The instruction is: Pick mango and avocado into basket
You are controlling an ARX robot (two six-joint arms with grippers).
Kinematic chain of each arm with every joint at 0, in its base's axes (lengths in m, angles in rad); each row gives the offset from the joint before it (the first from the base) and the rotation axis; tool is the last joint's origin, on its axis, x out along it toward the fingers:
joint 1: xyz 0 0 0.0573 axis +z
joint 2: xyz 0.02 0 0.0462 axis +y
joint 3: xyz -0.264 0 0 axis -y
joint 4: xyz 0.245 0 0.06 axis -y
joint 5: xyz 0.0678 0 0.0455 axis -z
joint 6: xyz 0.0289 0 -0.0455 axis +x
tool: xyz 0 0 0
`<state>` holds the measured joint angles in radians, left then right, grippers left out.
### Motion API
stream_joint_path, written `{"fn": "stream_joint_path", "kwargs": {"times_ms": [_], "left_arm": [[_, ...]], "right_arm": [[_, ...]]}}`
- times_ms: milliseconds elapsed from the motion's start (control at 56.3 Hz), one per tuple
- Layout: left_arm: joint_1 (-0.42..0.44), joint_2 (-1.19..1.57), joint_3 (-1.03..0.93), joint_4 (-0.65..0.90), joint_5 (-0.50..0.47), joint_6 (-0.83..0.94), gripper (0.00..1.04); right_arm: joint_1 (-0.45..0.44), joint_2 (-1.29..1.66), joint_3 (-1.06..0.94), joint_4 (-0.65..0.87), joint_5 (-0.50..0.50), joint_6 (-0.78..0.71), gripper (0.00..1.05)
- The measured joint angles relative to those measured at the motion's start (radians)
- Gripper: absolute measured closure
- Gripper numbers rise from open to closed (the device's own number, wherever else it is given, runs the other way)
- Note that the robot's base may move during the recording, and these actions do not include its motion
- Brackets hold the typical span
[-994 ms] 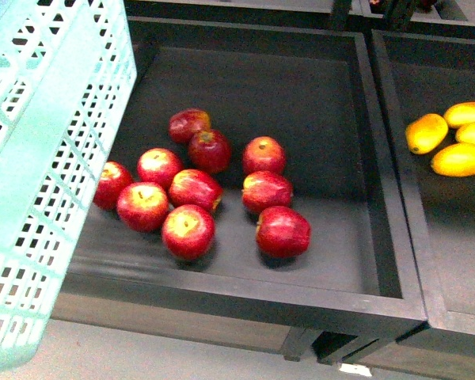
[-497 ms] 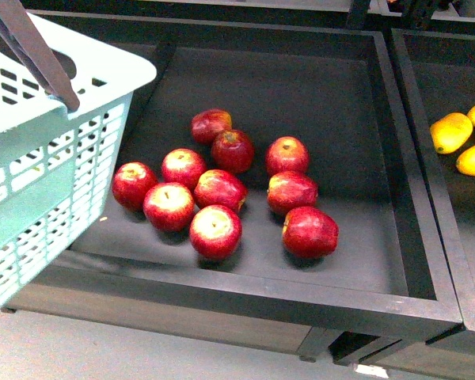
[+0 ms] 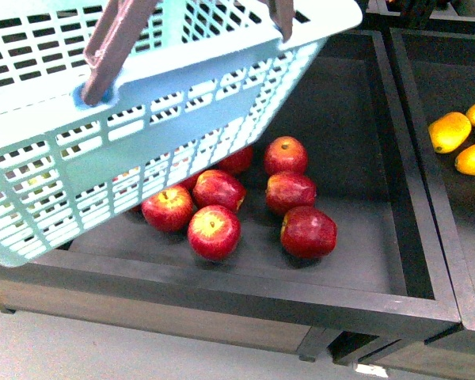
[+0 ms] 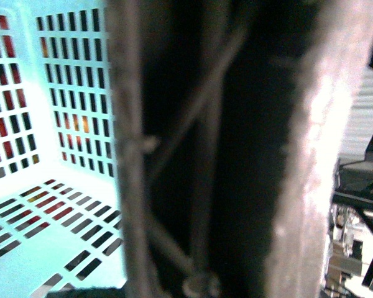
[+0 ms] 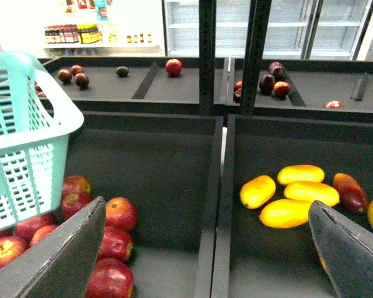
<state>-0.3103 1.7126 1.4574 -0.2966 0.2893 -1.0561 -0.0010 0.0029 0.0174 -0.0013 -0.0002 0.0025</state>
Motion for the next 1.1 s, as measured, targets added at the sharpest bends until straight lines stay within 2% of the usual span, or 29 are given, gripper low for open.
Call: {"fn": "stream_joint_path", "kwargs": {"times_ms": [390, 728, 887, 1100], "left_arm": [[-0.132, 0.127, 0.129, -0.078, 0.026, 0.130, 0.92], [-0.243, 0.190, 0.225, -0.056, 0.041, 0.135, 0.92], [-0.307, 0.200, 0.238, 0.000, 0.074, 0.112, 0.92], [-0.336, 0.179, 0.192, 0.112, 0.103, 0.081, 0.92]], "right_arm": [[0.000, 0.000, 0.000, 0.000, 0.000, 0.000, 0.09], [0.000, 0.000, 0.000, 0.000, 0.000, 0.000, 0.09], [0.000, 0.000, 0.000, 0.000, 0.000, 0.000, 0.09], [0.000, 0.000, 0.000, 0.000, 0.000, 0.000, 0.09]]}}
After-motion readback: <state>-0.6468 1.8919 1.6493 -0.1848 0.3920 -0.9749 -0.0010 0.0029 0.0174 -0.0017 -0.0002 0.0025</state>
